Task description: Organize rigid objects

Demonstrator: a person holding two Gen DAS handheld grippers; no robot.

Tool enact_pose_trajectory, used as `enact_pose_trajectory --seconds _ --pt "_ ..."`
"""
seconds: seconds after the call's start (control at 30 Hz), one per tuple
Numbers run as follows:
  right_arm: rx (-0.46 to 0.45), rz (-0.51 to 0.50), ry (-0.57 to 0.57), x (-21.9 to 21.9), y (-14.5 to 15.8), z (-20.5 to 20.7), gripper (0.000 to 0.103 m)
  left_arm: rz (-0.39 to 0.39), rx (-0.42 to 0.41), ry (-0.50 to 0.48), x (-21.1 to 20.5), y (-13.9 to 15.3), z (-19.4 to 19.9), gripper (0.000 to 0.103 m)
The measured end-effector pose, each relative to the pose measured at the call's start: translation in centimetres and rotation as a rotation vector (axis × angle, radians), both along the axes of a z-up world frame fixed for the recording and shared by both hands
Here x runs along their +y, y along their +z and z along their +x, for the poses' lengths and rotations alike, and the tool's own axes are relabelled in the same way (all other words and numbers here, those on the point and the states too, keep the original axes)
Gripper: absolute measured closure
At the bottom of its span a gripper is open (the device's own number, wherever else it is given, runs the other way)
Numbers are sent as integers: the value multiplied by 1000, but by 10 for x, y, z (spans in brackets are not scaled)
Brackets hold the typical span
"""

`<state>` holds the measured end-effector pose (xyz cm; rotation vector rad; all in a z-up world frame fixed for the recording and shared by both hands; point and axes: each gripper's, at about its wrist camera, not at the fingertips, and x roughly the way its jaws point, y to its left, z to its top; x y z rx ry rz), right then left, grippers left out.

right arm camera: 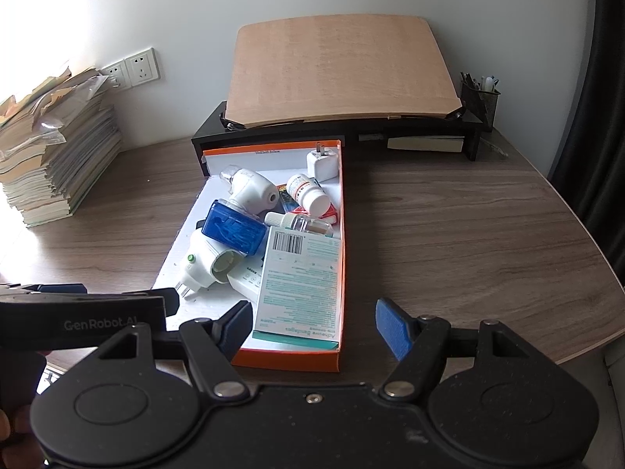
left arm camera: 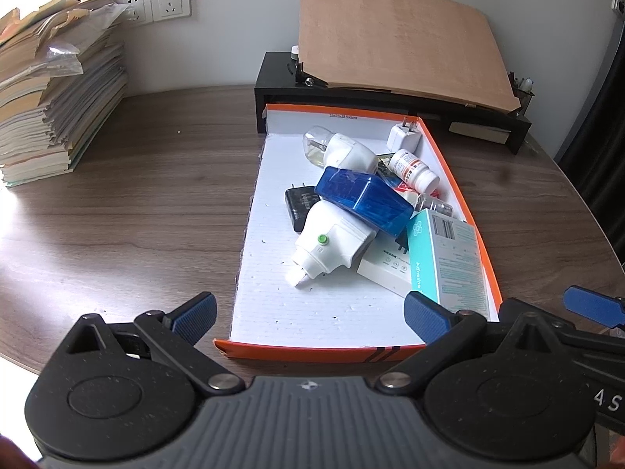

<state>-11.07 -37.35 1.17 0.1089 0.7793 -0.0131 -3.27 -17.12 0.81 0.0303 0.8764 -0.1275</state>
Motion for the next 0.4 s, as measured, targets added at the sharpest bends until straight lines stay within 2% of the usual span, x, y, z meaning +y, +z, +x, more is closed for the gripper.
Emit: enact_pose_trajectory --seconds 0.4 --pt "11 0 -3 -1 -3 2 20 8 7 -2 -1 -3 2 0"
